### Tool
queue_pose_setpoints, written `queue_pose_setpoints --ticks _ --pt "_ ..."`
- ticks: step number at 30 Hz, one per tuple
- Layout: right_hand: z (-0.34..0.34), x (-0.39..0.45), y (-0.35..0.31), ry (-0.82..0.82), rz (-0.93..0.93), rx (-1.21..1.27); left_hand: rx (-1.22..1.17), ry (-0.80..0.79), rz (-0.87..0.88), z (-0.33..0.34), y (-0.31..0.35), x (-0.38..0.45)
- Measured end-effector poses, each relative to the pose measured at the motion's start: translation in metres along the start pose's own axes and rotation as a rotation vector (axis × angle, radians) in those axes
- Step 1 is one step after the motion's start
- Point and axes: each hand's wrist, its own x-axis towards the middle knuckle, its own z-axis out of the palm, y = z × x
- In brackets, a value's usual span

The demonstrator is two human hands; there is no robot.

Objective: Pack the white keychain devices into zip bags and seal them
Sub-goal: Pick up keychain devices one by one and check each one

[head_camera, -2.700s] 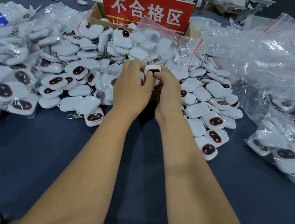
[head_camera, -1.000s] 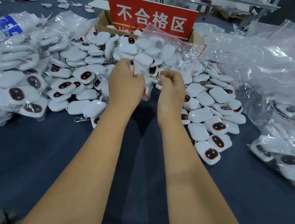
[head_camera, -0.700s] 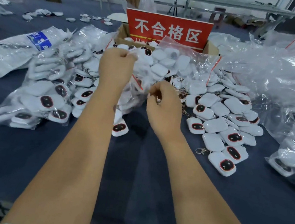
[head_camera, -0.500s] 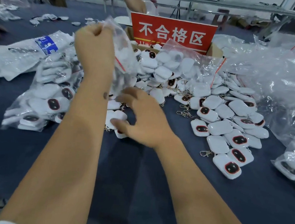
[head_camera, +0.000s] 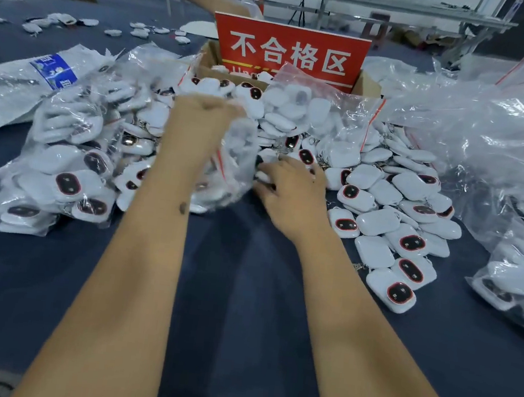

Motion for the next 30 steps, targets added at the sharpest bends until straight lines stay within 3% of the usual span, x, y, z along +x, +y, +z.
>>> queue_pose_setpoints --ticks 2,3,9,13,16,22,30 --pt "-0.004 0.0 0.002 0.1 0.061 0.125 0.043 -0.181 -0.071 0.023 -0.016 -0.018" --pt "-0.006 -0.001 0.003 0.149 0.092 0.212 0.087 -0.191 -0.059 0.033 -0.022 -0.024" --pt "-0.011 -0.007 0.004 0.369 0.304 0.782 0.26 0.13 0.076 0.065 -0.031 -0.032" --pt "-0.013 -0.004 0.005 0.27 0.475 1.122 0.413 0.048 0.308 0.071 -0.038 -0.035" --pt "-0.014 0.0 0.003 0.214 0.521 1.376 0.449 -0.111 0.294 0.064 -0.039 -0.024" --pt "-0.012 -0.001 0.005 0.235 0.505 1.263 0.355 -0.087 0.305 0.056 -0.049 -0.028" --pt "-0.015 -0.002 0.003 0.373 0.471 1.159 0.654 0.022 0.401 0.068 -0.046 -0.039"
